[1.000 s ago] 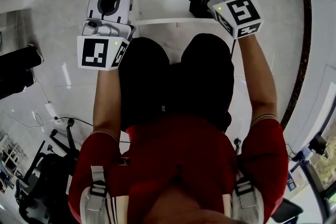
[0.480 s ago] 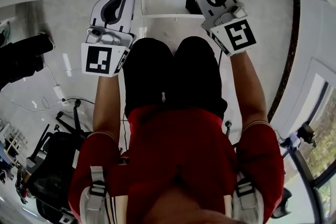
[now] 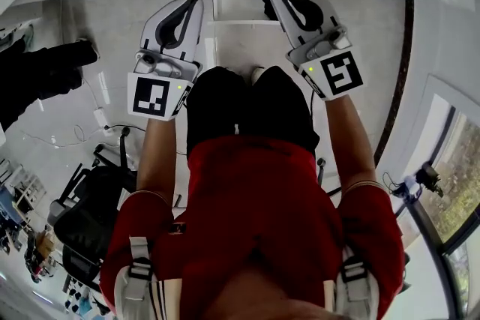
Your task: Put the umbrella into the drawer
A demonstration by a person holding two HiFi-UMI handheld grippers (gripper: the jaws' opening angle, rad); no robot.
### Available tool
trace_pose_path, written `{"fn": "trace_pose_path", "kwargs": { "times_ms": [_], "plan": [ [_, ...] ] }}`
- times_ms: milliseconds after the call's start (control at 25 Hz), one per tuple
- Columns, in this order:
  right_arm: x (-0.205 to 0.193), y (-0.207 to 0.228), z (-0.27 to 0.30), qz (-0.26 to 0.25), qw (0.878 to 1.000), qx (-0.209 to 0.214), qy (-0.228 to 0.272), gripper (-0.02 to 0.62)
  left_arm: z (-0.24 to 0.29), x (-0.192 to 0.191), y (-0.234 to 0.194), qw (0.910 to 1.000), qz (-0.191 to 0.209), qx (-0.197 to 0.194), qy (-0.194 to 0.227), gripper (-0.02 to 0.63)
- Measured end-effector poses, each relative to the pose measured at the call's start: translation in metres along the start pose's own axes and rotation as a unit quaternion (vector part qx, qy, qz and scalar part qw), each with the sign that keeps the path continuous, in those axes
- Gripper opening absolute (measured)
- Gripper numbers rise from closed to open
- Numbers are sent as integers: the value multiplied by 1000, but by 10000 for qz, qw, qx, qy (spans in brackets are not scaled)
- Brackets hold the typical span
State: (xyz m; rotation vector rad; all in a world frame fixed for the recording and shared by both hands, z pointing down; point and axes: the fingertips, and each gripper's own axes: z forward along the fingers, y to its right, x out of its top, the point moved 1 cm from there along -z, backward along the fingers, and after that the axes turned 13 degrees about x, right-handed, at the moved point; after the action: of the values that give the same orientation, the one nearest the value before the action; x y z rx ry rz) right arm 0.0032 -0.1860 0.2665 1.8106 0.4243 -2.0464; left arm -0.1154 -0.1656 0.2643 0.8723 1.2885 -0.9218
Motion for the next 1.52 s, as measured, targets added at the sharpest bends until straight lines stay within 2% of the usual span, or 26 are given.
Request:
{"fn": "trace_pose_path", "kwargs": {
  "times_ms": [400,640,1040,1280,1520],
  "plan": [
    [130,-43,-24,77,9990,-19,430,-3,-28,130,23,9994,-75,-231,254,6],
    [174,-55,-50,123,9986,-160,488,-3,-49,180,33,9991,-57,-238,360,6],
    [217,-83,-80,-125,9967,-239,766,-3,-80,216,58,9973,-59,-423,599,6],
    [225,-98,-96,-227,9960,-307,809,-3,-97,227,63,9969,33,-397,678,6],
    [226,-110,-114,-101,9954,-390,874,-3,-111,237,65,9965,96,-308,776,6]
  ]
}}
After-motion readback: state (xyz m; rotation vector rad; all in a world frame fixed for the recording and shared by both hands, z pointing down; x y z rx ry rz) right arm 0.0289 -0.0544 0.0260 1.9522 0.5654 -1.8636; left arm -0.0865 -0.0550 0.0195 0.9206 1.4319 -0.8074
